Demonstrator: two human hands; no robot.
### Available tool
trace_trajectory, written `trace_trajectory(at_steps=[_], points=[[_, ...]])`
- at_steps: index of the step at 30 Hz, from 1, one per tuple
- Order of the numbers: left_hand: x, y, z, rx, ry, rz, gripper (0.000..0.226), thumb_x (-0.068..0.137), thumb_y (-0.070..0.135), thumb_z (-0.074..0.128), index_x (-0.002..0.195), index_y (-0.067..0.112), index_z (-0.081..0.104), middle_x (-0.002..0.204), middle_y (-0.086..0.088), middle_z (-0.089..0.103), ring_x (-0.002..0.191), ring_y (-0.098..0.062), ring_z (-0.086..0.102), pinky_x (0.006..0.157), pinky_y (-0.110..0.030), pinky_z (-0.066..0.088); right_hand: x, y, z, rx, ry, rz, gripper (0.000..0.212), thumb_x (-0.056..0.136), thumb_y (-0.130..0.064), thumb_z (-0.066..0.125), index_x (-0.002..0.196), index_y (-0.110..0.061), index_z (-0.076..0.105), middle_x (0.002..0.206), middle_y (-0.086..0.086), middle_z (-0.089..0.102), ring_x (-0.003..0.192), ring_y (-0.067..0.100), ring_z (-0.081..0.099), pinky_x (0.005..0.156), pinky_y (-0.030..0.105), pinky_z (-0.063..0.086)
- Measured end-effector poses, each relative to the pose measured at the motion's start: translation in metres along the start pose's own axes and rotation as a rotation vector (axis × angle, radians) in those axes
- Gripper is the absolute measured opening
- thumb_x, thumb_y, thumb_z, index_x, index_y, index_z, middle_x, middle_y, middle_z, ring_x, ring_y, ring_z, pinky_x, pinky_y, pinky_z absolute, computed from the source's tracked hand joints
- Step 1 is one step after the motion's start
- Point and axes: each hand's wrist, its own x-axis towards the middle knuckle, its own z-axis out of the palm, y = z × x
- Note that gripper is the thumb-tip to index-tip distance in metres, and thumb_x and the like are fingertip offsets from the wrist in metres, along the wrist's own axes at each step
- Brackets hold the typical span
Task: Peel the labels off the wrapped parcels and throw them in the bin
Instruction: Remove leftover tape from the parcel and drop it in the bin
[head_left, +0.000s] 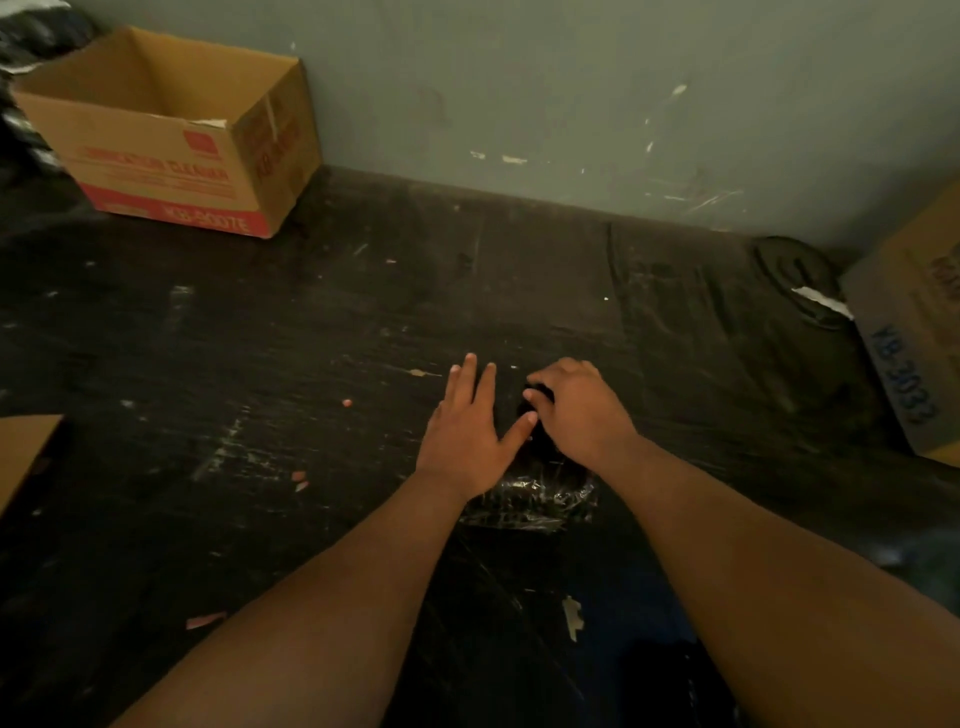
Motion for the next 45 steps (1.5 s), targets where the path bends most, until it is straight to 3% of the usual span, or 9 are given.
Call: trace_trajectory(at_steps=[5, 10, 18, 23, 29, 38, 45], points=[[0.021, -0.002, 0.007, 0.069, -0.064, 0.052, 0.095, 0.095, 0.074, 0.036, 0.164, 0.016, 0.004, 0.171, -0.001, -0.012, 0.155, -0.016, -0.019, 0.128, -0.046, 0.009, 0.043, -0.002, 0.002, 0.041, 0.001, -0.014, 0.023, 0.095, -0.022, 0.055, 0.11, -0.015, 0.071, 0.109, 0.008, 0.066, 0.104, 0.025, 0.059, 0.091, 0.036, 0.048], [0.024, -0.006, 0.012, 0.113, -0.104, 0.052, 0.104, 0.092, 0.077, 0.039, 0.163, 0.014, -0.003, 0.171, -0.002, -0.015, 0.154, -0.017, -0.022, 0.128, -0.042, 0.001, 0.067, 0.003, 0.0, 0.002, -0.146, -0.016, 0.021, 0.095, -0.025, 0.054, 0.099, -0.019, 0.074, 0.101, 0.004, 0.071, 0.094, 0.022, 0.066, 0.085, 0.035, 0.052], [0.021, -0.005, 0.015, 0.127, -0.103, 0.048, 0.107, 0.092, 0.077, 0.04, 0.162, 0.012, -0.008, 0.17, -0.005, -0.019, 0.153, -0.019, -0.025, 0.128, -0.042, 0.0, 0.08, -0.008, -0.009, -0.152, -0.271, -0.066, 0.022, 0.093, -0.03, 0.058, 0.095, -0.018, 0.076, 0.094, 0.005, 0.074, 0.092, 0.024, 0.068, 0.078, 0.029, 0.05], [0.023, -0.004, 0.013, 0.145, -0.128, 0.035, 0.11, 0.09, 0.08, 0.039, 0.162, 0.013, -0.011, 0.169, -0.004, -0.023, 0.152, -0.019, -0.028, 0.128, -0.042, -0.002, 0.089, -0.016, -0.011, -0.171, -0.294, -0.051, 0.018, 0.087, -0.024, 0.061, 0.08, -0.011, 0.071, 0.084, 0.011, 0.071, 0.084, 0.03, 0.067, 0.068, 0.031, 0.05], [0.019, -0.002, 0.012, 0.138, -0.13, 0.037, 0.11, 0.09, 0.078, 0.041, 0.161, 0.014, -0.013, 0.168, -0.003, -0.025, 0.152, -0.018, -0.029, 0.127, -0.041, -0.003, 0.091, 0.0, -0.015, 0.04, -0.344, 0.011, 0.012, 0.086, -0.024, 0.069, 0.086, -0.018, 0.079, 0.089, 0.0, 0.076, 0.086, 0.012, 0.069, 0.075, 0.021, 0.048], [0.019, -0.001, 0.009, 0.11, -0.123, 0.041, 0.109, 0.091, 0.077, 0.042, 0.162, 0.013, -0.01, 0.169, -0.003, -0.024, 0.152, -0.017, -0.029, 0.123, -0.037, -0.006, 0.097, -0.009, -0.011, -0.183, -0.309, -0.132, 0.019, 0.085, -0.027, 0.063, 0.083, -0.014, 0.076, 0.086, 0.007, 0.074, 0.085, 0.025, 0.068, 0.074, 0.03, 0.053], [0.018, -0.001, 0.009, 0.123, -0.134, 0.045, 0.109, 0.091, 0.078, 0.041, 0.161, 0.013, -0.014, 0.167, -0.002, -0.027, 0.151, -0.017, -0.031, 0.125, -0.039, -0.006, 0.093, 0.01, -0.017, 0.08, -0.392, -0.063, 0.012, 0.089, -0.022, 0.067, 0.09, -0.021, 0.078, 0.09, -0.008, 0.075, 0.079, 0.001, 0.064, 0.074, 0.017, 0.044]])
